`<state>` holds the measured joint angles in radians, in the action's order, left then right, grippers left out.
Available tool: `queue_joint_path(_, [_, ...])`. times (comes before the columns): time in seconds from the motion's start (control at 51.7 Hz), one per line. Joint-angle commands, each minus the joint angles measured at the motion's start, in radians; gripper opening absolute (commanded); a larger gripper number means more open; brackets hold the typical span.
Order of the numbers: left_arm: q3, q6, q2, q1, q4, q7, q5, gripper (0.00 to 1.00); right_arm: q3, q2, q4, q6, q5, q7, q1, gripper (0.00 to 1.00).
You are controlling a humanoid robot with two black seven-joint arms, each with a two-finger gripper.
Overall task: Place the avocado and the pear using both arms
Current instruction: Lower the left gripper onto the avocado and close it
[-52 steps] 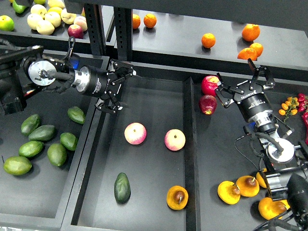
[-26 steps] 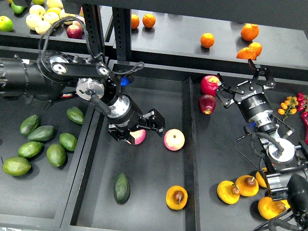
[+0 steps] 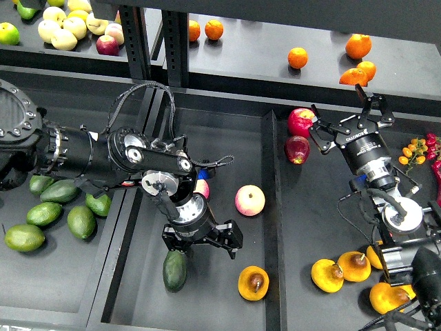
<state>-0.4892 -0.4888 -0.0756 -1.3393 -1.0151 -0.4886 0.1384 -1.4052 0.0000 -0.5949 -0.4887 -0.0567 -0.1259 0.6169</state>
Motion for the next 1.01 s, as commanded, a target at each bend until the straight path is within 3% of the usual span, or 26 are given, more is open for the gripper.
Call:
queue_joint_path(0.0, [0.092, 0.000, -0.018, 0.067, -0.007, 0.000, 0.166, 0.97, 0.000, 0.000, -0.002, 0.000, 0.000, 0.000, -0.002, 1.00])
queue_joint_path(0.116, [0.169, 0.000, -0.030, 0.127, -0.025, 0.000, 0.302, 0.98, 0.000, 0.000, -0.002, 0.000, 0.000, 0.000, 0.000, 1.00])
queue_joint_path(0.987, [0.164, 0.000, -0.018, 0.196, 0.101, 0.000, 0.429, 0.98, 0.002, 0.000, -0.006, 0.000, 0.000, 0.000, -0.003, 1.00])
